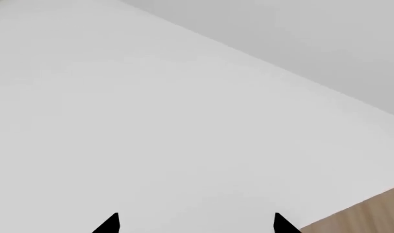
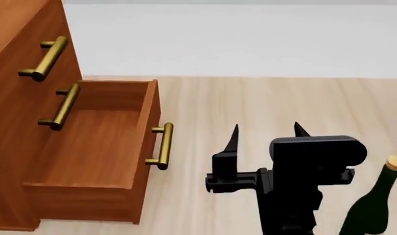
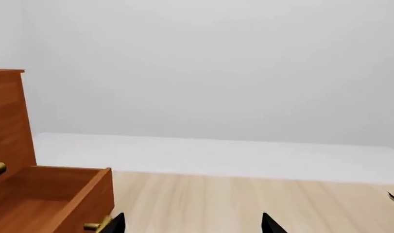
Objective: Put the wine bottle in the bottom drawer of the cabinet.
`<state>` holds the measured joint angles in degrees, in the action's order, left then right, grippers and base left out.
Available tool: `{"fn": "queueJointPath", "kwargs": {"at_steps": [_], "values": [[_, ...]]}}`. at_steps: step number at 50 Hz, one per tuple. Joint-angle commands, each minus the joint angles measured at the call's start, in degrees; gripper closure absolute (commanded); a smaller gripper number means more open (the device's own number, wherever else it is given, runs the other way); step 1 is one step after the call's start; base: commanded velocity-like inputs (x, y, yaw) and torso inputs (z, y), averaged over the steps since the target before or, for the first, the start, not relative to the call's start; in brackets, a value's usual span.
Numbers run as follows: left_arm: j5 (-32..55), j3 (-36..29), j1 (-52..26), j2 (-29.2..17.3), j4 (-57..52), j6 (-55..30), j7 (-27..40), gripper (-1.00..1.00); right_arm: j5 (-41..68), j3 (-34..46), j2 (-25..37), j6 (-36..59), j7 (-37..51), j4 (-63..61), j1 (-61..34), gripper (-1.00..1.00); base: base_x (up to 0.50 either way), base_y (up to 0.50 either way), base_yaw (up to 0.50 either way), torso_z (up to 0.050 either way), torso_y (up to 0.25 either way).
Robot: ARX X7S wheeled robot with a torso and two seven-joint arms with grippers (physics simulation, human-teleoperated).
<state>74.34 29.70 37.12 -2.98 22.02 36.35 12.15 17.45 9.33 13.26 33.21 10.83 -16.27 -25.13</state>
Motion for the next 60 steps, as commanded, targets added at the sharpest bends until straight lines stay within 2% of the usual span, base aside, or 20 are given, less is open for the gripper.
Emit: {"fn": "queueJointPath", "kwargs": {"at_steps": [1, 11, 16, 18, 19, 39, 49, 60], "values": [[0.8, -0.3, -0.5, -0.5, 1.7, 0.3, -1.1, -1.0, -0.3, 0.6, 0.2, -0.9, 0.2, 0.8, -0.2, -1.0, 0.26, 0.16, 0.0, 0.0, 0.0], [1.3, -0.5, -0.5, -0.3, 1.4, 1.0, -1.4, -1.0, -0.2, 0.6, 0.4, -1.2, 0.5, 0.6, 0.0, -1.0, 0.26, 0.18, 0.0, 0.0, 0.0], [-0.5, -1.6, 1.3, -0.3, -2.2, 1.0, 1.6, -1.0, -0.2, 0.7, 0.5, -1.3, 0.7, 0.7, 0.0, -1.0, 0.26, 0.2, 0.0, 0.0, 0.0], [0.2, -1.4, 0.2, -0.3, 0.2, 1.4, -0.1, -1.0, 0.0, 0.6, 0.5, -1.3, 0.7, 0.5, 0.1, -1.0, 0.26, 0.2, 0.0, 0.0, 0.0], [-0.3, -1.7, 1.9, -0.1, -2.9, 1.1, 1.9, -1.0, 0.1, 0.6, 0.5, -1.2, 0.7, 0.5, 0.1, -1.0, 0.26, 0.19, 0.0, 0.0, 0.0], [1.0, -2.3, 0.4, -0.8, 0.0, 1.5, 0.1, -1.0, 1.5, -0.2, 0.4, -1.0, 1.5, 0.6, 0.1, -1.0, 0.31, 0.07, 0.0, 0.0, 0.0], [1.0, -2.7, 0.7, -1.0, -0.3, 1.5, 0.4, -1.0, 4.2, -2.5, 2.0, 5.9, 3.7, -5.2, 0.7, -1.0, 0.07, 0.0, 0.0, 0.0, 0.0], [0.1, -3.5, 1.3, -1.1, -1.4, 1.6, 1.9, -1.0, 10.2, -9.2, 4.2, 18.9, 8.7, -15.2, 1.2, -1.0, 0.0, 0.0, 0.0, 0.0, 0.0]]}}
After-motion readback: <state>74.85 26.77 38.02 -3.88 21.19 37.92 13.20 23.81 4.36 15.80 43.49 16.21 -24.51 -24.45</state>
